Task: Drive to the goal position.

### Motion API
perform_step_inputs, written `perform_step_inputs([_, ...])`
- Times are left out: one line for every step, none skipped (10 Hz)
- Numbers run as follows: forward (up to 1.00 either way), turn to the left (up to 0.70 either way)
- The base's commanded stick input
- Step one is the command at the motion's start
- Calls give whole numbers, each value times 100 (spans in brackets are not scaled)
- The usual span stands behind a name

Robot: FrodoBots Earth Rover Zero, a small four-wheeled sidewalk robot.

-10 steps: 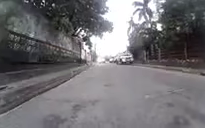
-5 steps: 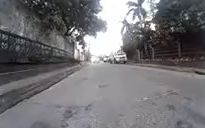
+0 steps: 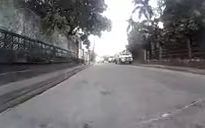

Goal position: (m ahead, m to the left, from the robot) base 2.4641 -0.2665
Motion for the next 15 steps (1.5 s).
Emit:
perform_step_inputs([100,12])
perform_step_inputs([100,12])
perform_step_inputs([100,12])
perform_step_inputs([100,12])
perform_step_inputs([100,12])
perform_step_inputs([100,12])
perform_step_inputs([100,12])
perform_step_inputs([100,12])
perform_step_inputs([100,11])
perform_step_inputs([100,4])
perform_step_inputs([100,-4])
perform_step_inputs([100,-11])
perform_step_inputs([100,-19])
perform_step_inputs([100,-26])
perform_step_inputs([100,-28])
